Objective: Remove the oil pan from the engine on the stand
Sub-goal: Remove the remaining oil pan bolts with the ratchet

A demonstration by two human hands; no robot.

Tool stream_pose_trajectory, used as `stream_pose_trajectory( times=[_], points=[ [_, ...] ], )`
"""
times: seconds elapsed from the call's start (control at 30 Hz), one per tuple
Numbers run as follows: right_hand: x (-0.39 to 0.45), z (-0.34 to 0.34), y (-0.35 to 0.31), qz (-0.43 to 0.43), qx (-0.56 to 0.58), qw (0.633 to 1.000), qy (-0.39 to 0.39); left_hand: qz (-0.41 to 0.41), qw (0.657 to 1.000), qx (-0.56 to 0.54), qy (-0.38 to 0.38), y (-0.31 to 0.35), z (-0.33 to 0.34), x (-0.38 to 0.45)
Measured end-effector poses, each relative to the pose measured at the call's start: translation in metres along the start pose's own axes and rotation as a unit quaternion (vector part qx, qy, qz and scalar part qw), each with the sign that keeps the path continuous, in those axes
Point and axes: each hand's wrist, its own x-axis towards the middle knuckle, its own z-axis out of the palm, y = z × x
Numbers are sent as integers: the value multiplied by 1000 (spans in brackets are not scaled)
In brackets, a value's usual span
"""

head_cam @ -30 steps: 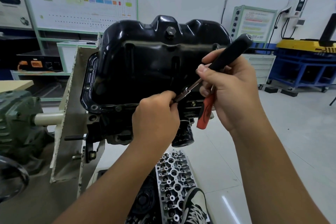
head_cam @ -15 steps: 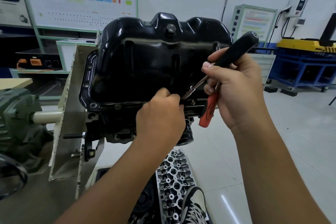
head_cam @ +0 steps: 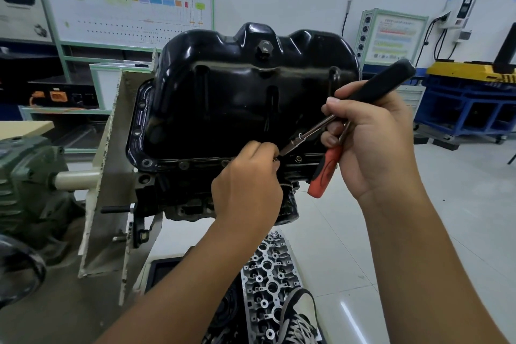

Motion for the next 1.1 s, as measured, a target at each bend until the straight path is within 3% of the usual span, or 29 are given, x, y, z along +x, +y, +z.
stream_pose_trajectory(
  times=[0.27,0.47,0.6,0.93,1.1],
  points=[
    [5,-5,-2,37,86,995,39,-37,984,-167,41,-8,11,4],
    [13,-11,-7,133,157,977,48,-50,942,-328,45,-9,7,2],
    [15,-3,-15,147,161,976,24,-86,909,-408,30,-11,-10,6],
    [-37,58,-27,91,173,975,-102,-107,882,-452,-79,-45,-112,7],
    [-75,128,-2,153,218,958,-106,-144,912,-381,-46,-84,-188,-2]
  ],
)
